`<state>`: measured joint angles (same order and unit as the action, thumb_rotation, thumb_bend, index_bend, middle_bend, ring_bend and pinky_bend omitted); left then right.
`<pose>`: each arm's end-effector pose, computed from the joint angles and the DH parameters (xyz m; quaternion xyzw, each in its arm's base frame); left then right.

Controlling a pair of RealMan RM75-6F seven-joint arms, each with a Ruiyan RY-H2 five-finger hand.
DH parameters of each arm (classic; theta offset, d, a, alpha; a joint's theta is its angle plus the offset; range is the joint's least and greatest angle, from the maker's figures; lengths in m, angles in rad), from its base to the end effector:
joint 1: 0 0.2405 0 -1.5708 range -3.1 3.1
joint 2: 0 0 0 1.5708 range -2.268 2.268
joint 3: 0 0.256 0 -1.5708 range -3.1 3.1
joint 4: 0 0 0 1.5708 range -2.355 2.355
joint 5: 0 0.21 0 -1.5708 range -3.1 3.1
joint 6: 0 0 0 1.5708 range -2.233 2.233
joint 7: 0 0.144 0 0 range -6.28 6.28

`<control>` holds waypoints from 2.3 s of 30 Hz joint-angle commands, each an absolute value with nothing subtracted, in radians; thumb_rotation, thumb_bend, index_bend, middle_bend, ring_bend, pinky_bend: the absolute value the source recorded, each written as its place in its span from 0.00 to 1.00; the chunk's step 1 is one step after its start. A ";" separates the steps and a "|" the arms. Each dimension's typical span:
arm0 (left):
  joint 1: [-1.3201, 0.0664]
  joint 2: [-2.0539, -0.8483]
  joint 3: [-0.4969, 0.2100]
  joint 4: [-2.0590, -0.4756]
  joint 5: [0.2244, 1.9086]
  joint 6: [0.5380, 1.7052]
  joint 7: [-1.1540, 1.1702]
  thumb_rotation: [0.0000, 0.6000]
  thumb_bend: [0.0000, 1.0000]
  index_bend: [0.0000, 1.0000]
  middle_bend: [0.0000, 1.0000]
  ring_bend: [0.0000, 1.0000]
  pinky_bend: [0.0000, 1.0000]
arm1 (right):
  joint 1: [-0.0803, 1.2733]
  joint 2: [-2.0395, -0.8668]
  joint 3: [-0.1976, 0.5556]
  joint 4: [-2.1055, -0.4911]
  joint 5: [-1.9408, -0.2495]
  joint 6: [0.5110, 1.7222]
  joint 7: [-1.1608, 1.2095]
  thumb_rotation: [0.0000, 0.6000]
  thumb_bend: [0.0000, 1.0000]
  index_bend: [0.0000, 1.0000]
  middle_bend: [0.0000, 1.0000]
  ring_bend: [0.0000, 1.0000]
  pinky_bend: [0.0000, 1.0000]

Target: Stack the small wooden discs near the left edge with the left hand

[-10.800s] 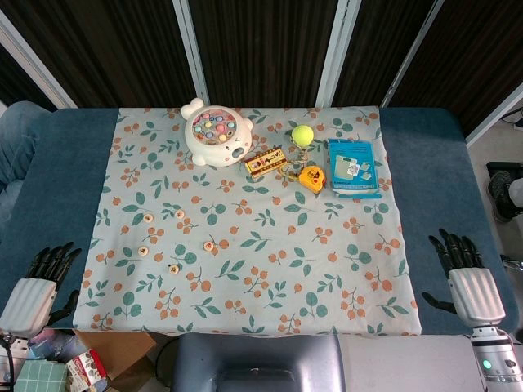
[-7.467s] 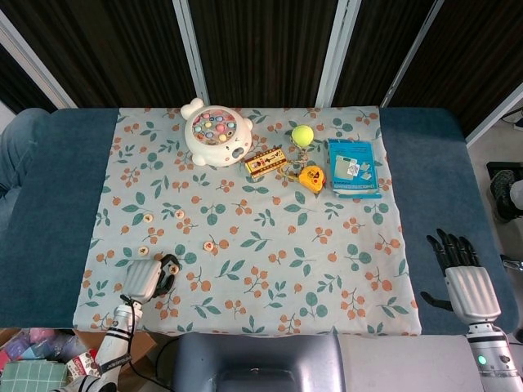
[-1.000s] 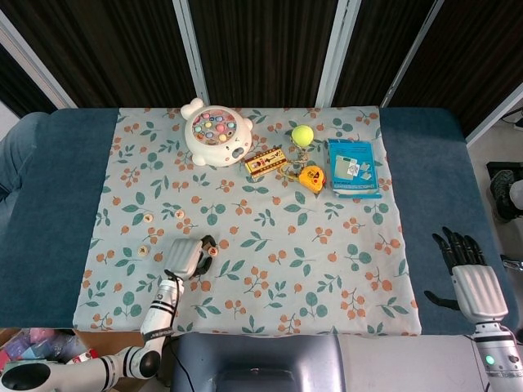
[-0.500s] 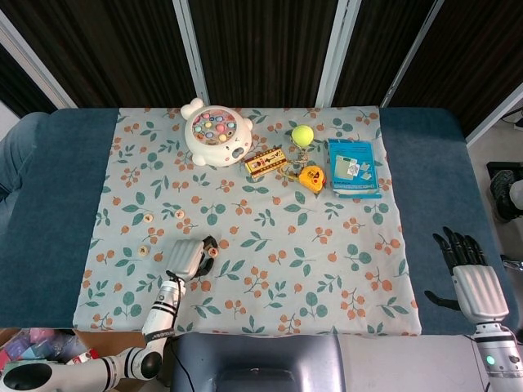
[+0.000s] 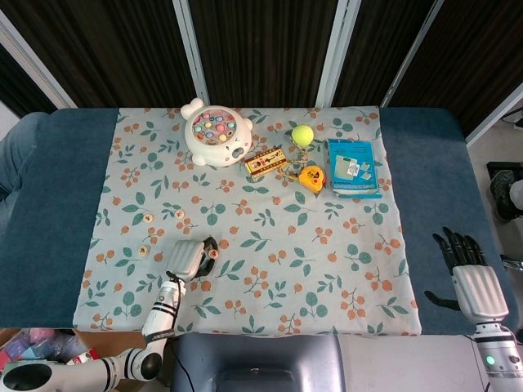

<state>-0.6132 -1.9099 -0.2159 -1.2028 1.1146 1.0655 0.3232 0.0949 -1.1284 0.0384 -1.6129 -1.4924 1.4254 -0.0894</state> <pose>-0.1642 0.3138 -0.0945 -0.6650 -0.4598 -0.3865 0.4439 -0.3134 -0.1813 0.1469 0.6230 -0.3826 0.3470 0.5875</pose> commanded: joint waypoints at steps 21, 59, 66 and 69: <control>-0.513 -1.607 -0.240 -1.351 1.042 1.071 0.233 1.00 0.43 0.48 1.00 1.00 1.00 | 0.100 -1.133 0.036 -1.618 -1.489 1.411 -0.102 1.00 0.15 0.00 0.00 0.00 0.00; -0.467 -1.603 -0.195 -1.267 1.075 1.058 0.104 1.00 0.43 0.48 1.00 1.00 1.00 | 0.105 -1.140 0.034 -1.612 -1.492 1.407 -0.107 1.00 0.15 0.00 0.00 0.00 0.00; -0.460 -1.599 -0.194 -1.253 1.078 1.053 0.086 1.00 0.43 0.48 1.00 1.00 1.00 | 0.106 -1.144 0.034 -1.611 -1.490 1.405 -0.113 1.00 0.15 0.00 0.00 0.00 0.00; -0.457 -1.596 -0.193 -1.249 1.082 1.052 0.076 1.00 0.43 0.48 1.00 1.00 1.00 | 0.107 -1.146 0.034 -1.611 -1.488 1.403 -0.117 1.00 0.15 0.00 0.00 0.00 0.00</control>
<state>-0.4579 -1.5967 -0.1930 -1.2502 1.0812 1.0524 0.0768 0.1066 -1.1452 0.0344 -1.6113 -1.4888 1.4034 -0.1164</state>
